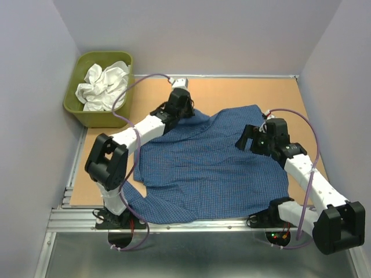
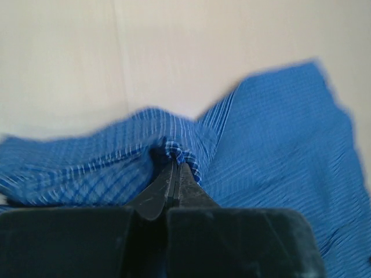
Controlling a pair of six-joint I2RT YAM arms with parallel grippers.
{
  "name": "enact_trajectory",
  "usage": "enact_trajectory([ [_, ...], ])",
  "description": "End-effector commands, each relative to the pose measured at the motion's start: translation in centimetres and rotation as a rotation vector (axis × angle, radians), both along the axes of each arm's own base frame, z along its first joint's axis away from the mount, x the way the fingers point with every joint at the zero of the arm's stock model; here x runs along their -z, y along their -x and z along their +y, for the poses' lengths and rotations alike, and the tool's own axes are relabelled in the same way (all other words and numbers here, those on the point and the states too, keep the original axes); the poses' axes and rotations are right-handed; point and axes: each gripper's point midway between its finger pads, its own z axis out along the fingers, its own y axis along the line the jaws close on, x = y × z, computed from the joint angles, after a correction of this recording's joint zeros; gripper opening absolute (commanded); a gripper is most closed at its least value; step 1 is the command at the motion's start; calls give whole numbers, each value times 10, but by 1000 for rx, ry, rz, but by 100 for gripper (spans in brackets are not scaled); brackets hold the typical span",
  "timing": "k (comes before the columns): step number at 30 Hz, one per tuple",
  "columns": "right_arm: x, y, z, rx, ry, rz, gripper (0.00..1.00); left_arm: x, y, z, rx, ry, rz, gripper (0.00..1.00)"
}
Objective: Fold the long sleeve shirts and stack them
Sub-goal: Flatten the shirt out
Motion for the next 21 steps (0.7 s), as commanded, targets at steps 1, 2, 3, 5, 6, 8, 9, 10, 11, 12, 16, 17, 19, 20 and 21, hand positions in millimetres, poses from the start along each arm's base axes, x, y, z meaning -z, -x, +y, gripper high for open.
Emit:
enact_trajectory([
  [1,0,0,2,-17,0,-33,100,107,58,-18,84,-20,294,0],
  [2,0,1,2,-17,0,-36,100,111,70,-24,109,-4,324,0],
  [3,-2,0,2,-13,0,-44,100,119,85,-24,104,12,368,1],
  [5,-4,0,1,-10,2,-50,100,122,102,-21,103,19,391,3],
  [6,-5,1,1,-11,1,-53,100,126,113,-17,100,3,422,5],
  [8,-3,1,1,-11,2,-49,100,125,128,-17,105,-8,434,8],
  [9,-2,2,1,-14,1,-44,100,124,137,-14,111,-12,440,12],
  [10,-1,1,1,-14,2,-41,100,124,144,-14,124,-8,446,15],
  [11,0,2,2,-16,1,-36,100,121,148,-15,131,-1,444,18],
  [12,1,1,2,-17,0,-33,100,117,157,-14,145,0,439,28],
  [16,1,-1,3,-20,2,-31,100,90,146,9,57,13,359,55],
  [17,1,-2,3,-22,4,-30,100,83,135,21,3,4,320,59],
  [19,2,-3,2,-22,8,-27,100,54,107,40,-82,-7,240,68],
  [20,2,-3,3,-23,8,-27,100,53,101,48,-116,-15,229,68],
  [21,2,-3,3,-24,8,-24,100,43,88,50,-141,-25,214,72],
])
